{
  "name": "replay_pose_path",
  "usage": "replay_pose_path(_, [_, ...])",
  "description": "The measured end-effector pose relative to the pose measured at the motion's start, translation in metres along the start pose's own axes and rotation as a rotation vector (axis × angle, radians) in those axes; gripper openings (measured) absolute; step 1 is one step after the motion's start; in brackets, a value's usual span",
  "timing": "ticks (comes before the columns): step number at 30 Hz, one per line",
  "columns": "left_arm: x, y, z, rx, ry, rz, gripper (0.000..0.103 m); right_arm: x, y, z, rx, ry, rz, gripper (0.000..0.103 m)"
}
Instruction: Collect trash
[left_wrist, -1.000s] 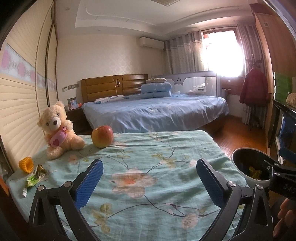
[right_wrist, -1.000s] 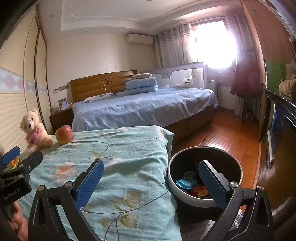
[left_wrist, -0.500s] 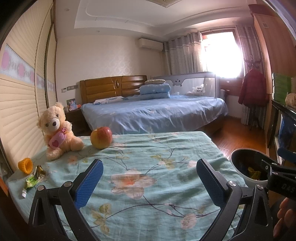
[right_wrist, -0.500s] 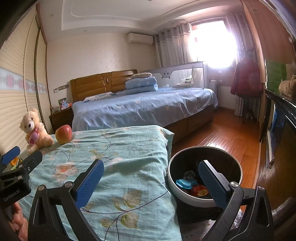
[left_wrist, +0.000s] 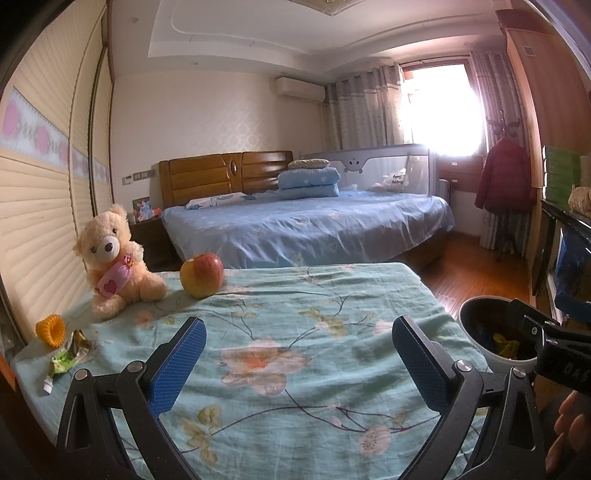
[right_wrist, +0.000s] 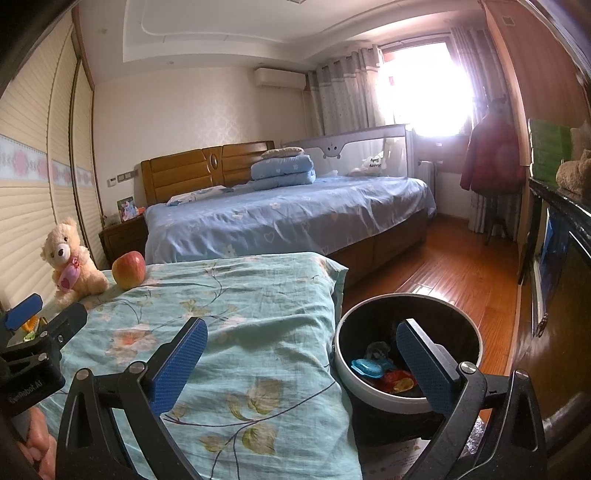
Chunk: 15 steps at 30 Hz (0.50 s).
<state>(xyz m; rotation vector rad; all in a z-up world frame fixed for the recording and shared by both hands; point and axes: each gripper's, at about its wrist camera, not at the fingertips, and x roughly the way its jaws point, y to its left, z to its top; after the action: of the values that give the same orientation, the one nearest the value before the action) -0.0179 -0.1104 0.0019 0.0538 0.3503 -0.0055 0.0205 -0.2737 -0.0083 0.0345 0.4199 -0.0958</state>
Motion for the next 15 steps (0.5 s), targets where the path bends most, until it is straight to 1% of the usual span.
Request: replay_pose_path(15, [-0.0014,0.0022,-0.0010,-0.002,-0.006,-0.005,0.102,-0.0008,0.0010,0.0006,-0.002,-0.003,0.000,0.103])
